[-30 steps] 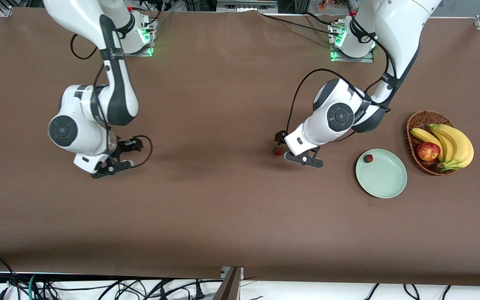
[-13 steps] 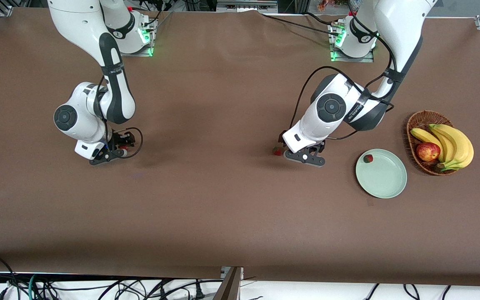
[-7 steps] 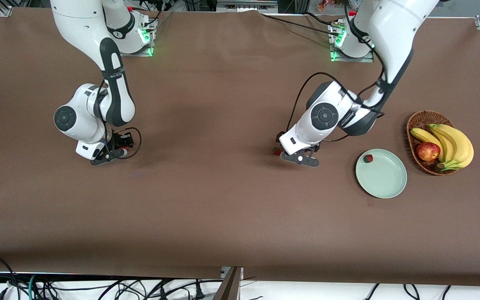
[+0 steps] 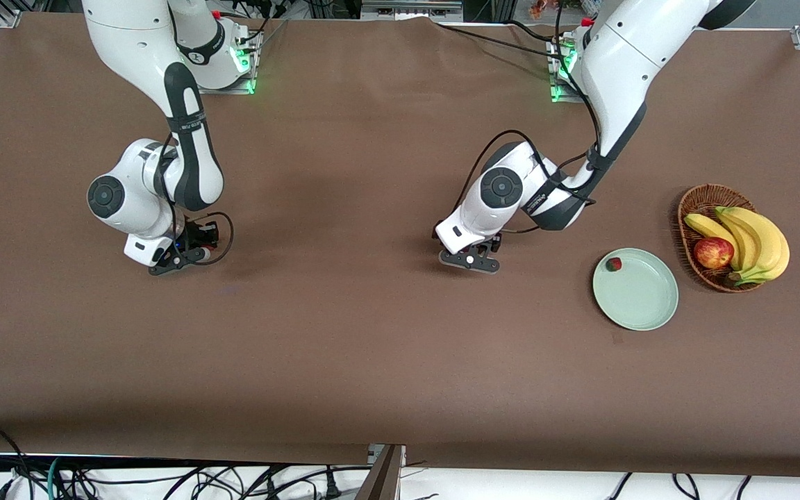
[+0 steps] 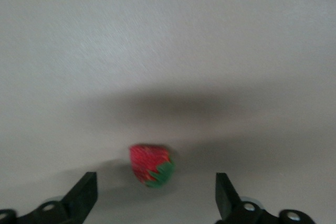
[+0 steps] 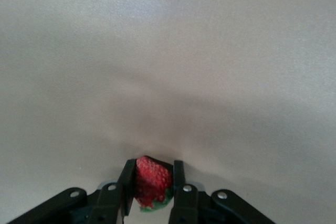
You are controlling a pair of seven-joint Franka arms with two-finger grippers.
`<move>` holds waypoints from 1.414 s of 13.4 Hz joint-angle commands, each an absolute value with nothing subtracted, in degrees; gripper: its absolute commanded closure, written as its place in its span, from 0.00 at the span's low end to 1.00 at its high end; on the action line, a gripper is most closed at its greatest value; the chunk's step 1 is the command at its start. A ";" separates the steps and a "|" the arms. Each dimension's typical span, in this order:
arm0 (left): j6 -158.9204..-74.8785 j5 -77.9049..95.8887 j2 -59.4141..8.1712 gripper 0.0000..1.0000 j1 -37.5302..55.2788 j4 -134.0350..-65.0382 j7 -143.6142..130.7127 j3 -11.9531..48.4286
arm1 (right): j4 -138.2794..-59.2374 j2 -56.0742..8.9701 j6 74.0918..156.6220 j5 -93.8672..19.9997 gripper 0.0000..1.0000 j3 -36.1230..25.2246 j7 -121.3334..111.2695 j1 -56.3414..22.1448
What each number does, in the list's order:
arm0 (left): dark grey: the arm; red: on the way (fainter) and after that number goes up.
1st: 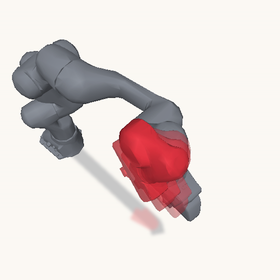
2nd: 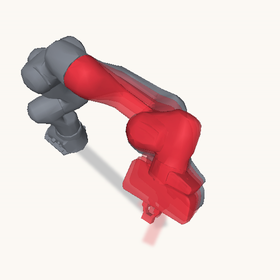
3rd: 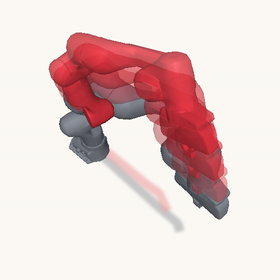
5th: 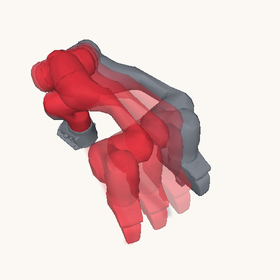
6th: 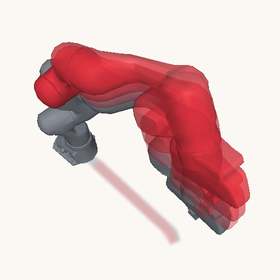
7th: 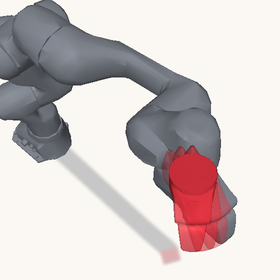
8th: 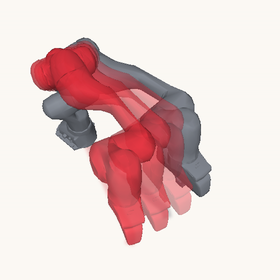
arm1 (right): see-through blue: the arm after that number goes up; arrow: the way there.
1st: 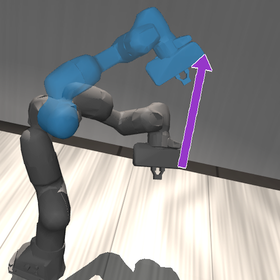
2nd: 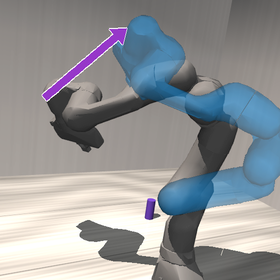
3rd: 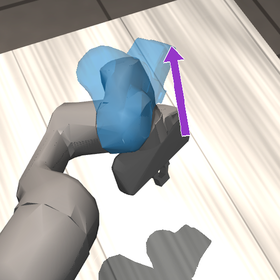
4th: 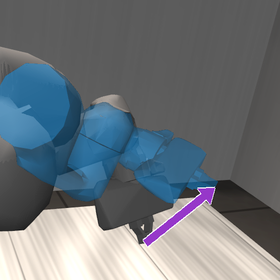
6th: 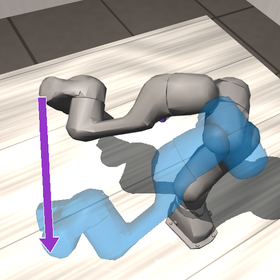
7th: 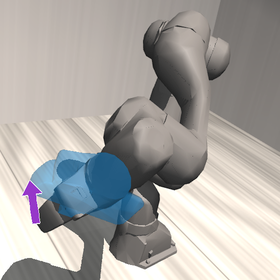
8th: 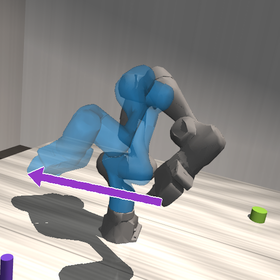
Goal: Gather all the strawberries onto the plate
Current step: 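Lower the left gripper onto the second strawberry and grasp it, then drop the strawberry on the plate while the right gripper grasps the last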
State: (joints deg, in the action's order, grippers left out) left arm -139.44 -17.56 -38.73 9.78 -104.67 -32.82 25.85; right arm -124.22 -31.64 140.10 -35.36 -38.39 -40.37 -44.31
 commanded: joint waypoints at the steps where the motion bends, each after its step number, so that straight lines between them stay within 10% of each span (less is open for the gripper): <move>1: -141.41 -20.83 -40.16 0.27 9.84 -103.80 -33.66 25.40 | -123.85 -30.06 139.05 -37.26 0.79 -37.88 -41.40 -44.65; 2: -141.68 -20.92 -40.17 0.28 9.84 -103.71 -33.66 25.31 | -122.88 -30.06 138.09 -37.27 0.80 -37.88 -40.87 -44.82; 5: -141.68 -20.92 -40.17 0.76 9.67 -103.71 -33.84 25.40 | -119.19 -30.06 133.96 -37.26 0.80 -37.79 -36.05 -45.79; 7: -141.68 -20.83 -40.17 0.91 9.49 -103.71 -33.75 25.40 | -115.51 -30.15 128.88 -37.18 0.80 -37.79 -31.14 -45.97; 19: -115.26 -11.87 -28.92 0.87 -4.90 -98.62 1.17 26.72 | -101.53 -30.76 118.12 -37.44 0.80 -35.26 7.78 -56.86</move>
State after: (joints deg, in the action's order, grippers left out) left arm -120.61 -13.60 -30.02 -1.28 -100.29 -9.18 25.94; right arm -103.64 -30.87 118.83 -36.54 -36.49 0.72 -55.06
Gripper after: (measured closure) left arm 0.674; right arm 0.678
